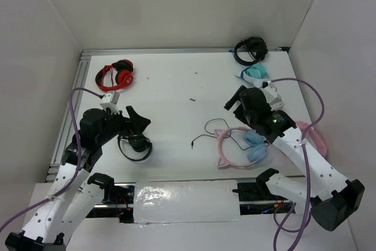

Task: Wrap the headphones

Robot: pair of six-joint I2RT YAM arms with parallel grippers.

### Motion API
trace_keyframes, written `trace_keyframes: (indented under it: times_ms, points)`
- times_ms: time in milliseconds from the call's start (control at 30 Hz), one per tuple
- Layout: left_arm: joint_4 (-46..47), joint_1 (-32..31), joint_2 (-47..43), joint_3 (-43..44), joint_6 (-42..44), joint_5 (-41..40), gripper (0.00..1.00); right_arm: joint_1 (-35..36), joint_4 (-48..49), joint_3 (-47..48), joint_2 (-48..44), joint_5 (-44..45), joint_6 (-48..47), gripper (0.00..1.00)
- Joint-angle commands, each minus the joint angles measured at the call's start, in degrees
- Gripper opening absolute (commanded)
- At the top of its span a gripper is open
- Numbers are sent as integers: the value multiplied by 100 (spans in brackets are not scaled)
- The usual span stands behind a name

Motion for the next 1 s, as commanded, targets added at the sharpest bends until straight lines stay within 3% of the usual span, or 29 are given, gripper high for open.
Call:
trace_keyframes:
  times_ms: [0, 200, 433, 600, 733, 967]
  points:
    - [235, -22, -77, -2, 100, 89, 99, 34, -1442, -379, 53, -119, 808, 100]
    - [235, -22, -77, 16, 161, 282, 99, 254, -2526, -1425, -641, -900, 2153, 100]
    - [252, -14, -165, 16, 197, 344, 99, 754, -2675, -2252, -1152, -1799, 2602, 100]
    - [244, -22, -226, -2, 197, 371, 99, 1115, -3036, -2034, -678, -1703, 3375, 100]
    - [252, -14, -340, -36, 214, 458, 100, 1256, -3116, -1874, -71, -1052, 4175, 100]
    - [331, -22, -613, -124, 249, 608, 99, 1256, -2624, -2637, -228, -921, 5650, 99]
